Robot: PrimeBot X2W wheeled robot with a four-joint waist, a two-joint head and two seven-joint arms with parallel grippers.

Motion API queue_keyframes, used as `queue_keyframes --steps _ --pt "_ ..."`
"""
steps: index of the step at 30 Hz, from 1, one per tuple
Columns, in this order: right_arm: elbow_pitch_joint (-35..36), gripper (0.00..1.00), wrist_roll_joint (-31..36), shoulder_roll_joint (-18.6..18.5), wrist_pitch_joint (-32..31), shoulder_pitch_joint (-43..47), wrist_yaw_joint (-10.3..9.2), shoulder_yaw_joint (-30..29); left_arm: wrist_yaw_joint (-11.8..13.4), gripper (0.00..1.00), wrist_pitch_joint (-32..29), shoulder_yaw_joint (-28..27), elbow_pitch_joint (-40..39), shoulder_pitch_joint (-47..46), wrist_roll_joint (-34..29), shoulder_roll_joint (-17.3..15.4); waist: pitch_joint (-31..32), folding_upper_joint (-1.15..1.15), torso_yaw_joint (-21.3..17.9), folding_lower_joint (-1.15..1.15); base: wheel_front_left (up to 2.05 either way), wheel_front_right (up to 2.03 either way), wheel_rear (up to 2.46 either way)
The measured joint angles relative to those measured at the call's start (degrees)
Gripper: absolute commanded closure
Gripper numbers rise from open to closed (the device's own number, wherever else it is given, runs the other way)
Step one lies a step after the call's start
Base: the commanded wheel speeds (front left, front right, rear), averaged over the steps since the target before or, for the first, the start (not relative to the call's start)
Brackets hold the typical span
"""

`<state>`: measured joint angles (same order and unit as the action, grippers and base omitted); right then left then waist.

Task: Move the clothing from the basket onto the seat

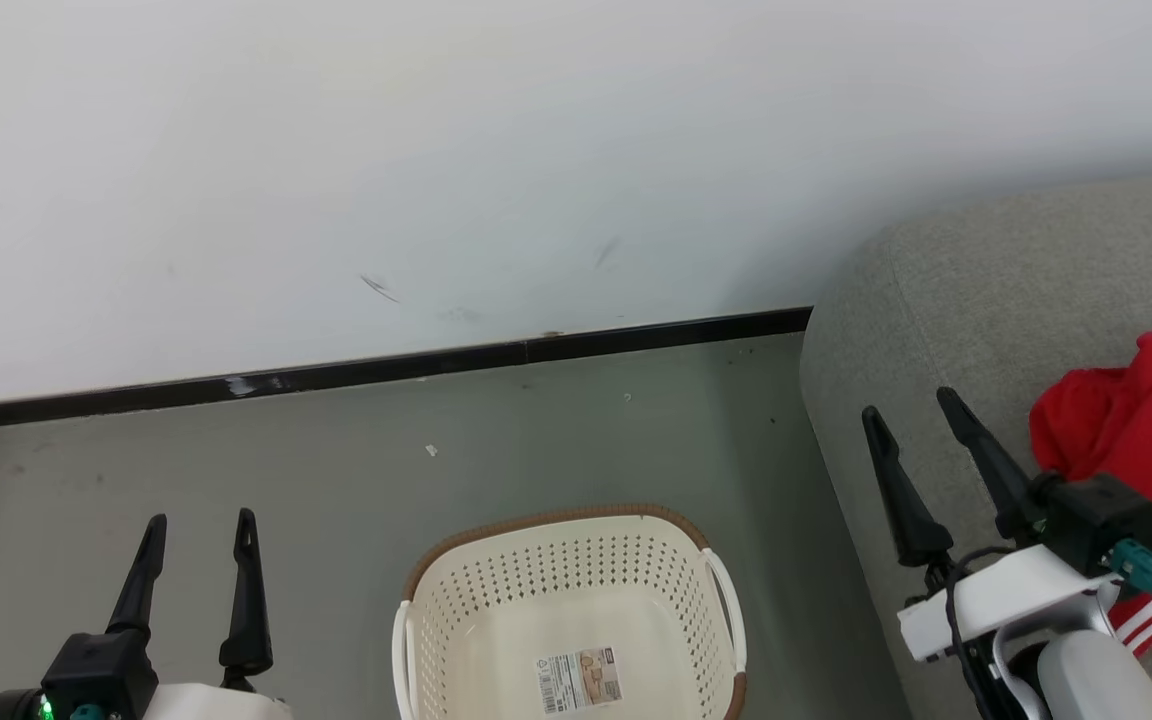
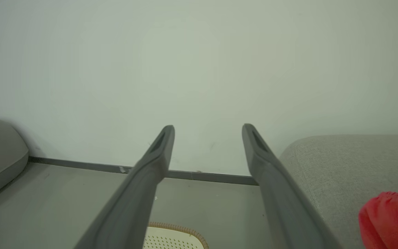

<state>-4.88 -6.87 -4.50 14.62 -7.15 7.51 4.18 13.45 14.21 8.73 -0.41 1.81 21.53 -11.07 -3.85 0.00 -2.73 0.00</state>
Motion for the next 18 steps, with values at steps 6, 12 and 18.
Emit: queue_keyframes --steps 6,12,18 --pt "1.5 0.00 1.5 1.0 0.0 3.6 0.00 -0.5 0.0 0.00 0.0 0.2 1.0 1.2 -0.1 0.0 1.7 0.00 0.8 0.00 0.00 0.00 0.00" --pt "2.9 0.00 2.6 1.5 0.0 7.3 0.00 -2.0 -0.2 0.00 0.0 0.7 1.6 1.4 -0.2 0.0 3.5 0.00 1.5 0.00 0.00 0.00 0.00" --pt "4.4 0.00 2.9 2.1 0.0 10.8 0.00 -3.4 -0.6 0.00 0.0 1.3 2.3 2.4 -0.5 -0.1 4.7 0.00 2.1 0.00 0.00 0.00 0.00"
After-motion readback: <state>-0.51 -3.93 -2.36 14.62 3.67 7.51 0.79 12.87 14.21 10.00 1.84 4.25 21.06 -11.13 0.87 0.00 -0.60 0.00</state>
